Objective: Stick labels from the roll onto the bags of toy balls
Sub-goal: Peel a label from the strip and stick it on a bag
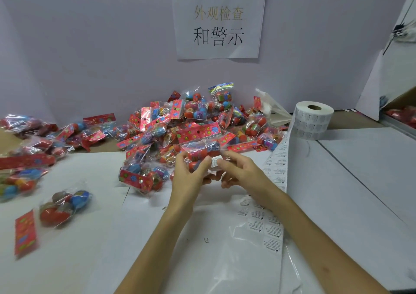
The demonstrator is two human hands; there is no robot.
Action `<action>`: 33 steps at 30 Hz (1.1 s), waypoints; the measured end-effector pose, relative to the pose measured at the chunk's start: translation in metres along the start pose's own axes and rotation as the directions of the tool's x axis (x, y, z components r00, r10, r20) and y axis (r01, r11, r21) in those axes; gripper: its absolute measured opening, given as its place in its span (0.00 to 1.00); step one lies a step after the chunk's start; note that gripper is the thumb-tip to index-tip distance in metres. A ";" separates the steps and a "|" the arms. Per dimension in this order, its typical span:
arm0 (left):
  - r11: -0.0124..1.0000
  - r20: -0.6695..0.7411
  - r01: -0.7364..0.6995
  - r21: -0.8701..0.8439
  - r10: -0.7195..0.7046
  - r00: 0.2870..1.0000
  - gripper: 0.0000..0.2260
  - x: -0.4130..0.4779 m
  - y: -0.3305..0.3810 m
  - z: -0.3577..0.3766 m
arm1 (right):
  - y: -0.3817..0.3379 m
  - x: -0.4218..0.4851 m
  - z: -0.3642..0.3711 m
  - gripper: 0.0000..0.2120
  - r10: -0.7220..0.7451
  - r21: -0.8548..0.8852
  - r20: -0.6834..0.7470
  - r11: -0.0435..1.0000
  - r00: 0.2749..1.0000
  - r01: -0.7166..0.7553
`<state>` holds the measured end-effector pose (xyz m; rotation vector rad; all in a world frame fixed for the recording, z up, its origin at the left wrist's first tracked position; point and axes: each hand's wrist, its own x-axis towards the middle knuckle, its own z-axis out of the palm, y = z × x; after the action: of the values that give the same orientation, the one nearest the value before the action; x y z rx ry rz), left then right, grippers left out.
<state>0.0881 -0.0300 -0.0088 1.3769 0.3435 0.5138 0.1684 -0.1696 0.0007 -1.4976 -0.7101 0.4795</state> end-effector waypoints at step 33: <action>0.999 0.175 0.037 0.039 -0.043 0.984 0.28 0.001 0.004 -0.004 | 0.003 0.004 -0.006 0.09 -0.026 -0.159 -0.102 0.987 0.994 0.010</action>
<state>0.0866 -0.0256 -0.0056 1.4352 0.2369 0.3517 0.1757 -0.1714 -0.0012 -1.6512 -0.6922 0.3347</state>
